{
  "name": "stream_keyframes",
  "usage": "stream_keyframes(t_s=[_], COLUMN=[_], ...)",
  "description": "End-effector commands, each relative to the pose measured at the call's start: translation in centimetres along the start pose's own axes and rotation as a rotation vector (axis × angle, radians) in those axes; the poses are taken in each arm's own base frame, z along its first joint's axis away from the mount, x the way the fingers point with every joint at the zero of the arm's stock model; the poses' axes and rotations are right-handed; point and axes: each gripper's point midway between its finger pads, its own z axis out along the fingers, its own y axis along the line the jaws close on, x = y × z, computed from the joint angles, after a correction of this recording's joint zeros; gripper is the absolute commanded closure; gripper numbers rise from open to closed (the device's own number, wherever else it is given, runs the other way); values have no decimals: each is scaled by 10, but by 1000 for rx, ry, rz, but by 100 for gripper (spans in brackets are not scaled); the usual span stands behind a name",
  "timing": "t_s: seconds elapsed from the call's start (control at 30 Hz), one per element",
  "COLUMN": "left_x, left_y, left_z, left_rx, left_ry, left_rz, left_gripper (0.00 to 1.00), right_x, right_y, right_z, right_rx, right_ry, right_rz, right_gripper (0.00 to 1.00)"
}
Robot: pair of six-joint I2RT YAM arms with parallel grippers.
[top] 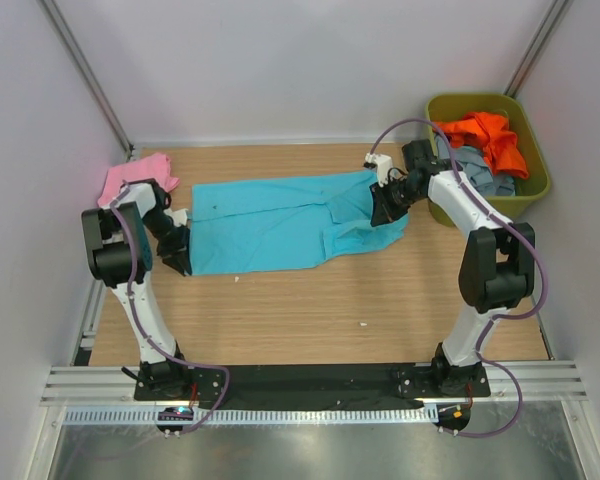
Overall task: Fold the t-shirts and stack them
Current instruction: Fold the tshirt
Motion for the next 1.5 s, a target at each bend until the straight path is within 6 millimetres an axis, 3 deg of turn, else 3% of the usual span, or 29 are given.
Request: stream_keyframes(t_s=[0.0,0.1,0.13,0.43,0.57,0.73,1.03,1.3,1.47], left_x=[-22,-20,-17,-6,-8,-24,-49,-68,-81], left_y=[-2,-2,-2,-16,-24,-35,-44,-45,-44], left_z=[10,6,6,-30,-42,-68,-96,-98,-100], left_rx=[12,8,8,24,50,81,96,107,104], left_ry=[-60,-64,-58,-115,-127,-175,-243,-259,-261], left_rz=[52,52,54,98,136,180,218,229,247], left_gripper=[79,98,100,100,100,100,100,100,100], right_x=[-18,-16,-15,-13,-19,-26,-50,-84,-100], right_y=[5,6,5,23,28,29,14,-7,-21], right_z=[-18,-20,-20,-60,-74,-85,-98,-108,-102], right_rx=[34,39,46,116,143,177,254,317,338], right_ry=[-66,-62,-59,-109,-141,-175,-238,-294,-299], right_rz=[-51,-55,-53,-91,-112,-126,-150,-178,-190], right_gripper=[90,94,98,99,99,99,99,99,99])
